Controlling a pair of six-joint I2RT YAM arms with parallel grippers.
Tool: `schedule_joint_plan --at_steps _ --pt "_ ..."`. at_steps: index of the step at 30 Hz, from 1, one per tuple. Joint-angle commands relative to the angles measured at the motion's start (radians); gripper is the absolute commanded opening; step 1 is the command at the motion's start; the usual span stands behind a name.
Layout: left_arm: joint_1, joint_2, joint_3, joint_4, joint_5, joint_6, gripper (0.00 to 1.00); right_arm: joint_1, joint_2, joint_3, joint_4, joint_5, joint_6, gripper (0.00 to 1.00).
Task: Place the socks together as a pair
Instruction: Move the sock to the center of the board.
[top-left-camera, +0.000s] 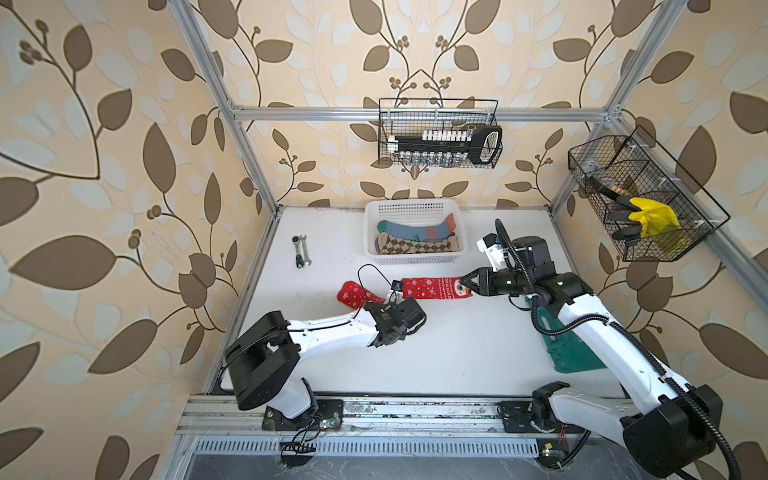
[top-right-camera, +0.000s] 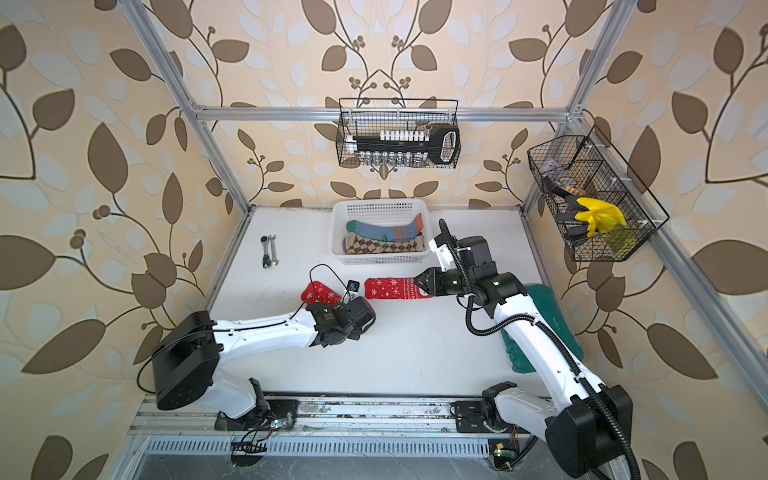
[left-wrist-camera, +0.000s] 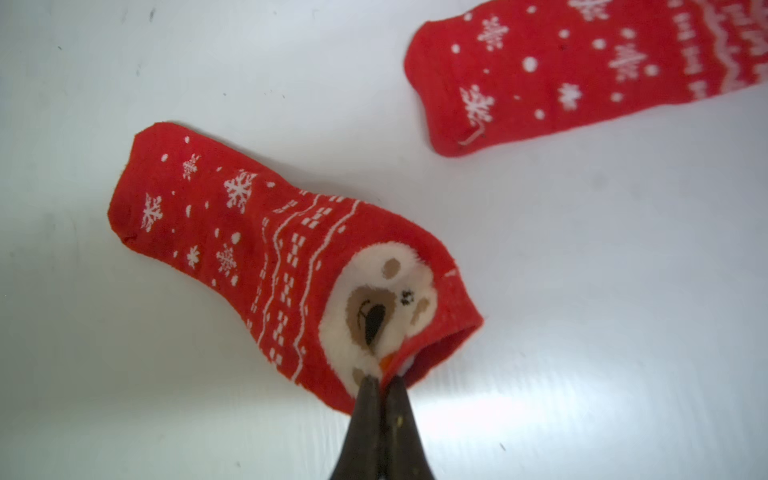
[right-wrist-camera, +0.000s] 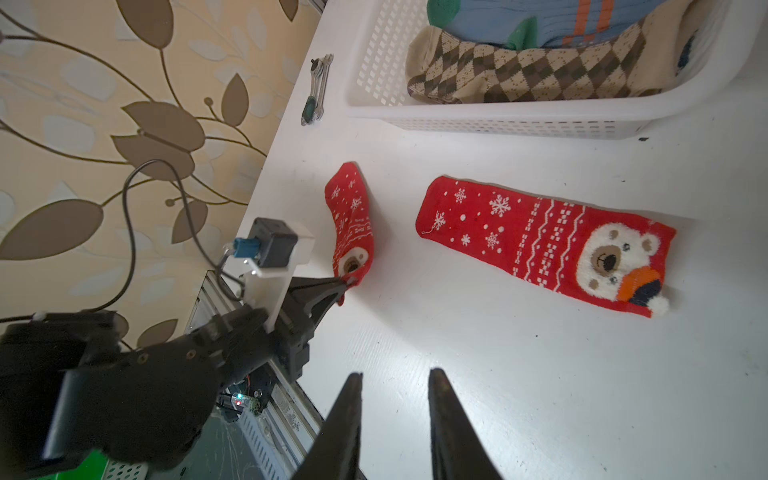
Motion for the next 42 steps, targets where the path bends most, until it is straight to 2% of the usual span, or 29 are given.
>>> schedule_joint_plan --at_steps 1,5,10,14,16,18,21,24,26,27,30,34,36,42 --pt "-0.056 -0.062 -0.024 -0.059 0.072 -0.201 0.01 0.004 -0.019 -0.027 -0.010 0.004 0.007 0.28" --pt "-0.102 0.039 0.026 0.053 0.139 -0.227 0.03 -0.021 -0.015 -0.079 0.019 0.014 0.016 0.28" --pt "-0.112 0.277 0.207 0.167 0.246 -0.152 0.03 -0.091 -0.042 -0.153 0.043 0.005 0.034 0.28" --pt "-0.113 0.420 0.351 0.219 0.283 -0.092 0.03 -0.144 -0.059 -0.186 0.054 0.025 0.044 0.28" --pt "-0.113 0.467 0.421 0.239 0.293 -0.070 0.11 -0.171 -0.060 -0.199 0.057 0.025 0.045 0.28" --pt "-0.111 0.489 0.464 0.269 0.307 -0.054 0.29 -0.195 -0.057 -0.212 0.062 0.030 0.048 0.29" --pt "-0.103 0.492 0.495 0.310 0.344 -0.038 0.44 -0.226 -0.050 -0.227 0.062 0.041 0.053 0.32" --pt "-0.084 0.440 0.462 0.335 0.382 -0.031 0.59 -0.235 -0.040 -0.229 0.042 0.052 0.049 0.32" --pt "-0.060 0.368 0.392 0.360 0.400 -0.032 0.61 -0.234 -0.033 -0.231 0.032 0.052 0.055 0.33" --pt "-0.042 0.318 0.346 0.367 0.404 -0.031 0.68 -0.232 -0.027 -0.230 0.027 0.049 0.059 0.33" --pt "0.021 0.173 0.221 0.348 0.413 0.008 0.70 -0.173 0.013 -0.218 0.000 0.076 0.060 0.33" --pt "0.102 -0.002 0.069 0.260 0.341 0.082 0.70 -0.004 0.069 -0.217 -0.011 0.199 0.114 0.33" --pt "0.154 -0.106 -0.014 0.254 0.354 0.089 0.70 0.071 0.081 -0.230 0.005 0.262 0.157 0.33" --pt "0.233 -0.245 -0.193 0.257 0.387 0.099 0.70 0.169 0.125 -0.280 0.043 0.370 0.232 0.34"
